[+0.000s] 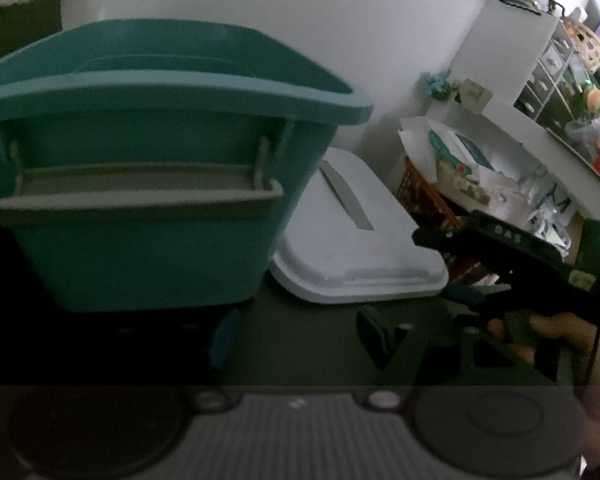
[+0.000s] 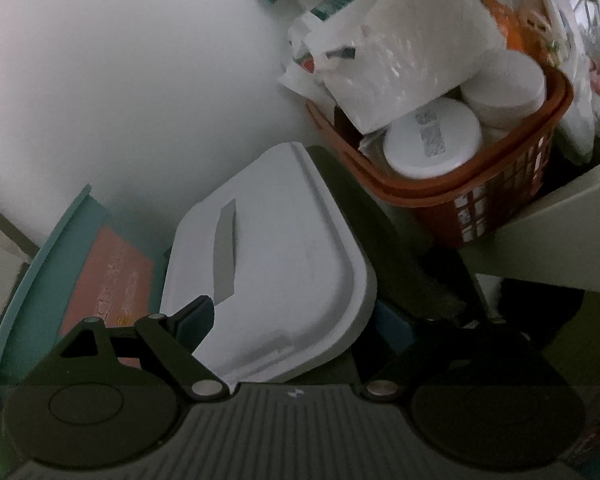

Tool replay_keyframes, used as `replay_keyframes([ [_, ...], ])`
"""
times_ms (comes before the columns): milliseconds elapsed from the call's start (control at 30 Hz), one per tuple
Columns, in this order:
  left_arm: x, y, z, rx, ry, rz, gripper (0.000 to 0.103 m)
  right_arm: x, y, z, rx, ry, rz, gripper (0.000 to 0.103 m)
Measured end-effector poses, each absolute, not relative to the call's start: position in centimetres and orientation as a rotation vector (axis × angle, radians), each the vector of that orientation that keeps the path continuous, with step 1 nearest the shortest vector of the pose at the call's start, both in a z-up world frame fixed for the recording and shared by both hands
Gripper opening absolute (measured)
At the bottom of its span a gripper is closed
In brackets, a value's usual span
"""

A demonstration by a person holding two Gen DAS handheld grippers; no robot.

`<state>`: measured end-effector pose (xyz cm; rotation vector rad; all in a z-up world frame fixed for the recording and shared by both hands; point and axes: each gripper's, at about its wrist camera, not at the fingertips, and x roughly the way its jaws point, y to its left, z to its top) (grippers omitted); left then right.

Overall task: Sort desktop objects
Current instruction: 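Move the right gripper toward the white lidded plastic box, then lower the right gripper onto the rim of the white box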

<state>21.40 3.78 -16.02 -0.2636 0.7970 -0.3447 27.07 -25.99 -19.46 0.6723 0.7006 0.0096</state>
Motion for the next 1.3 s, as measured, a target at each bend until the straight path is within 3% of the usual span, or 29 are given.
replay_keyframes([
  [367, 22.0, 3.4, -16.8, -0.275, 0.815, -0.345, 0.068, 28.2, -26.4, -21.2, 0.719, 0.725, 0.007, 0.090],
  [400, 22.1, 3.4, -16.9, -0.274, 0.817, -0.347, 0.068, 28.1, -26.4, -21.4, 0.724, 0.726, 0.013, 0.088],
  [433, 22.2, 3.3, -17.0, -0.274, 0.820, -0.347, 0.068, 28.2, -26.4, -21.4, 0.722, 0.726, 0.024, 0.077],
  [533, 22.2, 3.4, -17.0, -0.273, 0.822, -0.347, 0.068, 28.1, -26.0, -21.0, 0.687, 0.720, 0.036, 0.071],
  [1300, 21.4, 3.5, -15.7, -0.255, 0.781, -0.359, 0.068, 24.3, -26.0, -16.8, 0.703, 0.661, 0.074, 0.041],
])
